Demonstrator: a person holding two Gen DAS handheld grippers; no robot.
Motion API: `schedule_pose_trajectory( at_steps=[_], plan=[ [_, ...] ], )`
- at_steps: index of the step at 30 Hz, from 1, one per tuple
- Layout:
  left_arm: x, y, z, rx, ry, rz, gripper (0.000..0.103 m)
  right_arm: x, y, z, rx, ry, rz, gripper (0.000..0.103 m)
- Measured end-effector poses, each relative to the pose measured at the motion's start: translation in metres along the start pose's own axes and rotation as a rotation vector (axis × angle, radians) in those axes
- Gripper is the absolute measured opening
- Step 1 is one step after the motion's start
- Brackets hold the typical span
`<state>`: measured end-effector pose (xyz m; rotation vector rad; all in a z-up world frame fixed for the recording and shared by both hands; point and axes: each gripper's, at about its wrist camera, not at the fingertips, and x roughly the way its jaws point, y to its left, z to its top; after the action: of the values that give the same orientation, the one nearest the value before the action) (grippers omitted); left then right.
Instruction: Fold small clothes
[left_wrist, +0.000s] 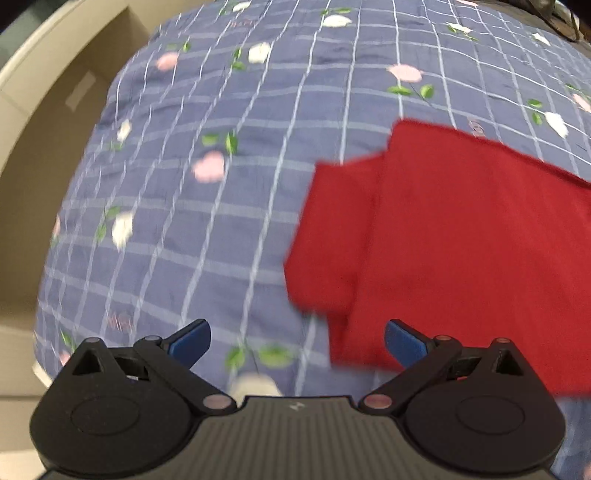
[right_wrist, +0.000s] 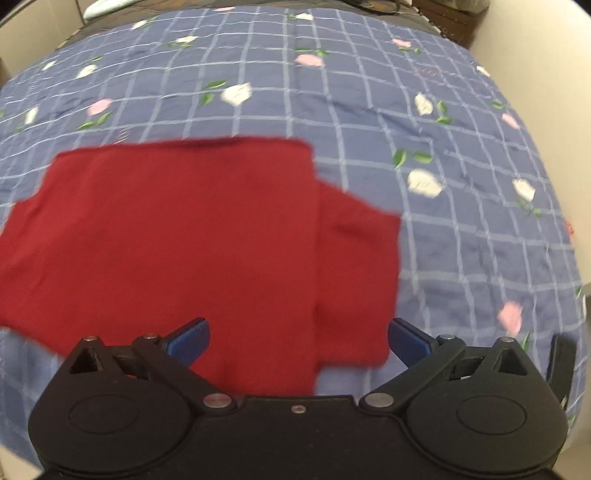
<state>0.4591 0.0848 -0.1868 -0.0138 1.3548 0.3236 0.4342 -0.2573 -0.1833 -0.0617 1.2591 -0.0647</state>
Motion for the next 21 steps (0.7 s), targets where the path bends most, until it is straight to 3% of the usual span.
schedule_pose_trajectory(
  at_steps=[8, 13, 21],
  plan=[
    [-0.047, 0.015, -0.087, -0.014, -0.013, -0.072, 0.102, -0.050, 0.038, -0.069, -0.055, -0.015, 0.057, 0.102],
    [-0.074, 0.026, -0.136, -0.021, -0.031, -0.104, 0.102, -0.088, 0.056, -0.103, -0.092, -0.087, 0.071, 0.102],
    [-0.106, 0.037, -0.186, -0.005, -0.080, -0.134, 0.102, -0.145, 0.059, -0.134, -0.096, -0.173, 0.102, 0.102]
  ],
)
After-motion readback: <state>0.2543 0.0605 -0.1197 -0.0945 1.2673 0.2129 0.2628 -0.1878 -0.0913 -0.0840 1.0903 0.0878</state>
